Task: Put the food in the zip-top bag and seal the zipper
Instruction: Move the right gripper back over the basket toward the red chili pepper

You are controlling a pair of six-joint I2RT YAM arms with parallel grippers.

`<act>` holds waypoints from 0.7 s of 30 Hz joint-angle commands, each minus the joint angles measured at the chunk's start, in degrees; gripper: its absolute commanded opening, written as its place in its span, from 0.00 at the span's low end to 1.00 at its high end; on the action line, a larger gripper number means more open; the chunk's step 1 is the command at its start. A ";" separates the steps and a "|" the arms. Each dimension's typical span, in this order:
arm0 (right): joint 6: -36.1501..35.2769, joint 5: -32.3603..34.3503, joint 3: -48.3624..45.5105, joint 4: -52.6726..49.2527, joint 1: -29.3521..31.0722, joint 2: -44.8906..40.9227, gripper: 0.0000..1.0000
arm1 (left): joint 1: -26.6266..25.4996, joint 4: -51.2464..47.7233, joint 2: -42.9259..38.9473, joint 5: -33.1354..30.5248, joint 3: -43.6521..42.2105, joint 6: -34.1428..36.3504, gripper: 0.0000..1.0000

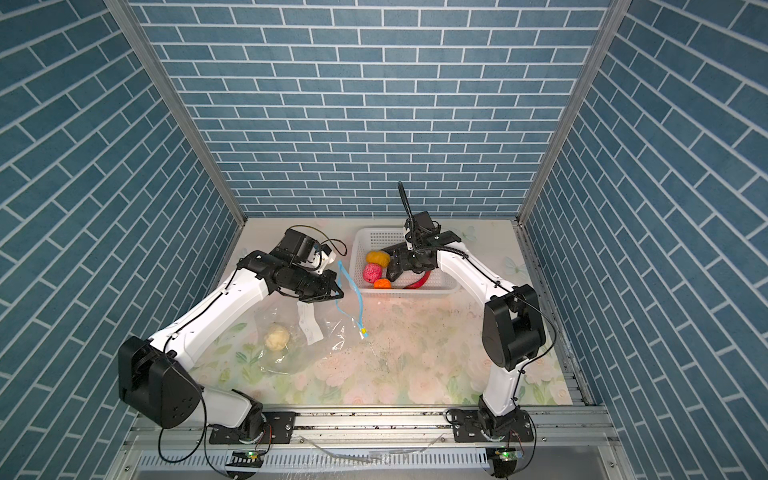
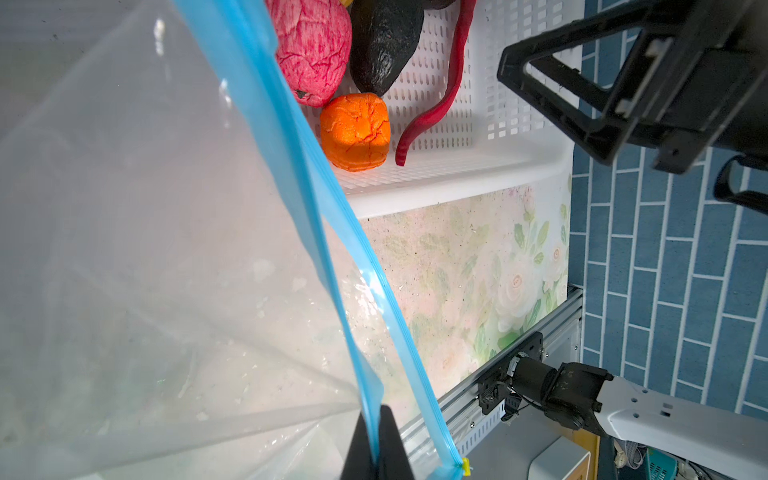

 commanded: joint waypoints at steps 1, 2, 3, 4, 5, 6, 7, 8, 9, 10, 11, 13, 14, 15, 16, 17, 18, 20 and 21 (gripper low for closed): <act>10.33 12.31 4.19 -6.23 -2.38 2.25 0.75 | -0.32 0.44 0.83 0.90 0.16 0.34 0.00; 11.42 13.73 4.60 -6.23 -2.94 2.61 0.74 | -0.35 0.55 0.93 0.92 0.25 0.42 0.00; 12.34 15.06 4.91 -5.92 -3.53 3.14 0.73 | -0.39 0.70 0.93 0.96 0.24 0.25 0.00; 13.04 15.98 5.18 -5.54 -4.08 3.76 0.72 | -0.33 0.83 0.97 1.14 0.21 0.28 0.00; 13.46 16.34 5.31 -5.02 -4.66 4.28 0.71 | -0.39 0.90 1.03 1.21 0.20 0.24 0.00; 14.09 16.72 5.44 -4.45 -5.39 4.95 0.69 | -0.39 1.02 1.10 1.27 0.14 0.17 0.00; 15.00 17.23 5.81 -4.16 -6.05 5.80 0.68 | -0.48 1.24 1.13 1.44 0.04 0.07 0.00; 15.41 17.28 6.46 -4.15 -6.60 6.58 0.67 | -0.48 1.32 1.27 1.58 0.07 0.08 0.00; 15.72 16.94 7.25 -4.14 -7.08 7.69 0.66 | -0.59 1.34 1.37 1.49 0.07 0.03 0.00; 16.14 16.40 8.65 -4.43 -7.69 9.10 0.65 | -0.60 1.50 1.46 1.54 0.07 0.05 0.00; 16.33 15.87 9.85 -4.67 -7.93 10.41 0.65 | -0.67 1.51 1.61 1.60 0.07 0.02 0.00; 16.34 15.68 12.56 -5.32 -8.32 13.31 0.63 | -0.70 1.65 1.96 1.71 0.07 0.00 0.00; 16.32 15.70 13.44 -5.54 -8.36 14.14 0.63 | -0.76 1.63 2.09 1.78 0.07 -0.08 0.00; 16.32 15.70 14.73 -5.85 -8.44 15.38 0.62 | -0.76 1.69 2.23 1.80 0.16 -0.11 0.00; 16.28 15.47 16.00 -6.10 -8.53 16.67 0.60 | -0.78 1.78 2.42 1.77 0.16 -0.11 0.00; 16.32 15.36 16.89 -6.29 -8.62 17.56 0.59 | -0.84 1.78 2.50 1.79 0.16 -0.18 0.00; 16.44 15.26 17.67 -6.44 -8.71 18.40 0.58 | -0.87 1.78 2.52 1.80 0.23 -0.20 0.00; 16.33 14.89 19.44 -6.69 -8.97 20.25 0.57 | -0.85 1.82 2.63 1.76 0.21 -0.19 0.00; 16.32 14.68 19.96 -6.70 -9.08 20.44 0.55 | -0.86 1.72 2.77 1.72 0.30 -0.20 0.00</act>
